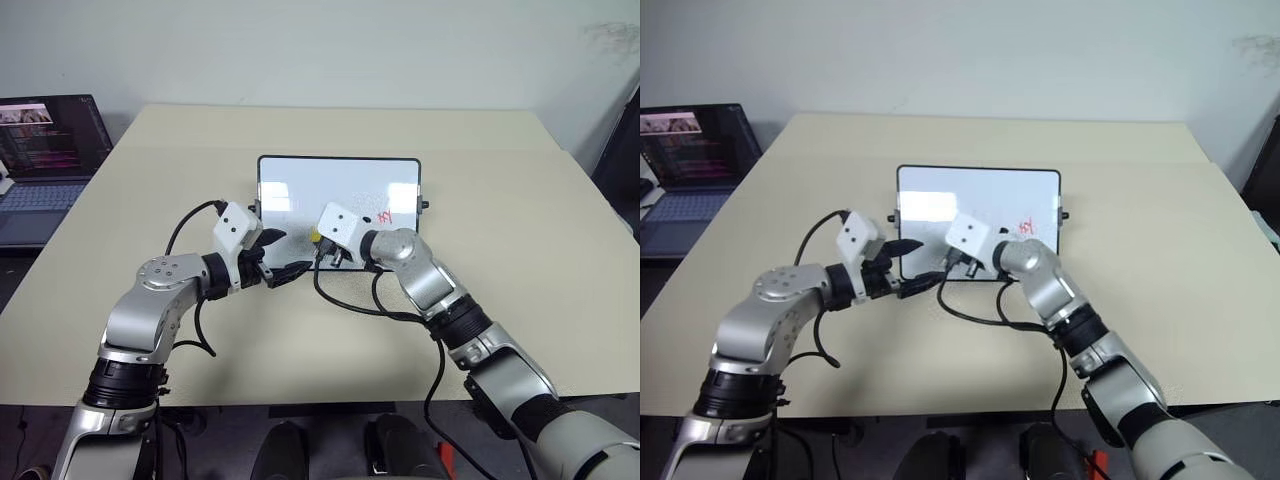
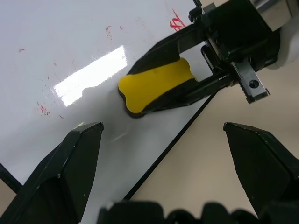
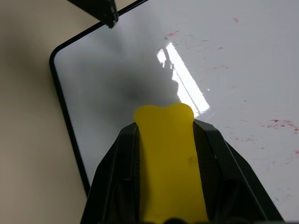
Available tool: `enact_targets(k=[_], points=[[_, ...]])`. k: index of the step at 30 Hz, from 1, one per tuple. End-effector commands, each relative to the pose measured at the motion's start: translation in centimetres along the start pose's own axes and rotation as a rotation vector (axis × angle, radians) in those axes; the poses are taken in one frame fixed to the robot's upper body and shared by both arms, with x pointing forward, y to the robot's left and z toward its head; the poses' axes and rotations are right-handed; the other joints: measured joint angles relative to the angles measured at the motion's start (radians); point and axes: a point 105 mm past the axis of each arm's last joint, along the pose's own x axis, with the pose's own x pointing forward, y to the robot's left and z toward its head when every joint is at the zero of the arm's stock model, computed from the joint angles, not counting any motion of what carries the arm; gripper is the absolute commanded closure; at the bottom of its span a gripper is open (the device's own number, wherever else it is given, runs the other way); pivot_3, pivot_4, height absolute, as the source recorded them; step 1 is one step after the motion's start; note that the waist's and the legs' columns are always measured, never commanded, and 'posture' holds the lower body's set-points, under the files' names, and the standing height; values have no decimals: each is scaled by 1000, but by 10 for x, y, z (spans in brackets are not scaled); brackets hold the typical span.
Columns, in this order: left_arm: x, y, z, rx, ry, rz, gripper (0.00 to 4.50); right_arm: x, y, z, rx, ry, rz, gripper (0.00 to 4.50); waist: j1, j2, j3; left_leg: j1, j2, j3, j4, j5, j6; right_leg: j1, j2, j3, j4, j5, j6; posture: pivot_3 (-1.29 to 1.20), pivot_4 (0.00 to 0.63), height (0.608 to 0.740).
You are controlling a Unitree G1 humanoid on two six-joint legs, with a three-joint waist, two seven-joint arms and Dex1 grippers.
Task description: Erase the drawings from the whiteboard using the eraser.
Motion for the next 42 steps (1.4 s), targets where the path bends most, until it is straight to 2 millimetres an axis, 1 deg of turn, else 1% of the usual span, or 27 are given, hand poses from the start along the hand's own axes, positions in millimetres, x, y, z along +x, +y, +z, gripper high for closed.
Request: enact_targets(k=[1, 4, 7, 9, 10, 11, 14, 15, 16, 18, 19, 22, 23, 26, 27, 29, 32, 35, 36, 38, 40, 42], points=[[-3, -2, 13, 31, -38, -7, 0, -6, -33, -5, 18, 24, -160, 3254, 0, 0, 0, 0, 0, 0, 0, 0, 0, 0, 0, 0, 0, 0, 0, 0, 150, 740], [-2, -3, 13, 29, -37, -8, 0, -12, -58, -2, 6, 14, -280, 3254, 2, 0, 0, 0, 0, 0, 0, 0, 0, 0, 0, 0, 0, 0, 0, 0, 150, 740], [-2, -3, 13, 28, -38, -11, 0, -16, -69, -6, 10, 21, -331, 3254, 4, 0, 0, -1, -1, 0, 0, 0, 0, 0, 0, 0, -1, 1, -1, 0, 150, 740], [-2, -3, 13, 27, -38, -13, 0, -16, -68, -9, 16, 27, -322, 3254, 2, 0, 0, -1, -1, 1, 0, 0, 0, 0, -1, 0, -1, 1, -2, 0, 150, 740], [-1, -4, 13, 26, -38, -15, 0, -15, -64, -11, 19, 36, -300, 3254, 1, 0, 0, -1, -1, 1, -1, 0, 0, 0, -1, 0, -1, 1, -2, 0, 150, 740], [-1, -4, 13, 26, -39, -16, 0, -14, -58, -14, 23, 47, -269, 3254, 1, 0, 0, -1, -1, 1, -1, 0, 0, 0, -1, 0, -1, 1, -2, 0, 150, 740], [-1, -4, 13, 25, -39, -19, 0, -11, -27, -27, 38, 93, -101, 3254, 2, 0, 0, -1, -1, 0, -1, 0, 0, 0, -1, 0, -1, 0, -1, 0, 150, 740], [-1, -4, 13, 24, -39, -19, 0, -12, -20, -29, 43, 102, -63, 3254, 1, 0, 0, -1, -1, 0, -1, 0, 0, 0, -1, 0, -1, 0, -1, 0, 150, 740], [-1, -4, 13, 24, -39, -20, 0, -12, -18, -29, 45, 102, -55, 3254, 1, 0, 0, -1, -1, 1, -1, 0, 0, 0, -1, 0, -1, 0, -1, 0, 150, 740], [0, -4, 13, 24, -40, -21, 0, -14, -18, -27, 50, 95, -54, 3254, 1, 0, 0, 0, -1, 1, 0, 0, 0, 0, -1, 0, -1, 0, 0, 0, 150, 740], [0, -4, 13, 24, -40, -22, 0, -14, -22, -24, 56, 81, -72, 3254, 1, 0, 0, 0, -1, 1, 0, 0, 0, 0, -1, 0, 0, -1, 2, 0, 150, 740], [1, -5, 14, 26, -43, -25, 0, -17, -37, -11, 63, 27, -146, 3254, 1, 0, 0, 1, 0, 0, 0, 0, 0, 1, -1, 0, 0, -1, 2, 0, 150, 740], [2, -5, 15, 27, -47, -26, 0, -20, -45, -3, 85, -14, -177, 3254, 1, 0, 0, 1, 0, 0, 0, 0, 0, 1, -1, 0, 0, -1, 2, 0, 150, 740], [3, -5, 18, 28, -65, -24, 0, -38, -60, 27, 200, -177, -221, 3254, 3, 0, 0, -1, 0, 0, 0, 0, 0, 0, -1, 0, 0, -1, 2, 0, 150, 740], [4, -5, 19, 28, -69, -24, 0, -45, -62, 35, 225, -227, -223, 3254, 4, 0, 1, -4, -1, 0, 0, 0, 0, -2, -1, 0, -1, 0, -1, 0, 150, 740], [4, -5, 19, 31, -72, -25, 0, -61, -65, 45, 241, -307, -238, 3254, 4, 0, 1, -7, -1, 0, 0, 0, 0, -5, -1, 0, -1, 1, -2, 0, 150, 740], [6, -7, 23, 38, -95, -36, 0, -86, -65, 48, 227, -361, -260, 3254, 4, 1, 1, -7, -1, 0, -2, -2, -1, -5, -2, -1, -2, 0, 0, 0, 150, 740], [9, -11, 27, 48, -107, -59, 0, -109, -57, 40, 207, -358, -266, 3254, 5, 1, 1, -8, -2, 0, -2, -4, -3, -5, -3, -1, -3, -3, 1, 0, 150, 740], [10, -11, 29, 53, -112, -66, 0, -118, -56, 33, 205, -342, -286, 3254, 6, 1, 1, -8, -2, 0, -2, -5, -3, -5, -3, -1, -3, -3, 1, 0, 150, 740], [10, -12, 32, 58, -118, -73, 0, -129, -54, 24, 212, -315, -313, 3254, 6, 1, 1, -8, -2, 0, -2, -6, -4, -5, -3, 0, -3, -4, 2, 0, 150, 740], [11, -10, 33, 59, -121, -75, 0, -138, -50, 12, 235, -276, -345, 3254, 4, 1, 1, -8, -2, 1, -2, -6, -4, -5, -3, 0, -3, -4, 2, 0, 150, 740], [14, -10, 33, 58, -121, -83, 0, -146, -44, -9, 273, -218, -390, 3254, 3, 1, 1, -7, -2, 1, -2, -6, -4, -5, -3, 0, -3, -5, 2, 0, 150, 740]])
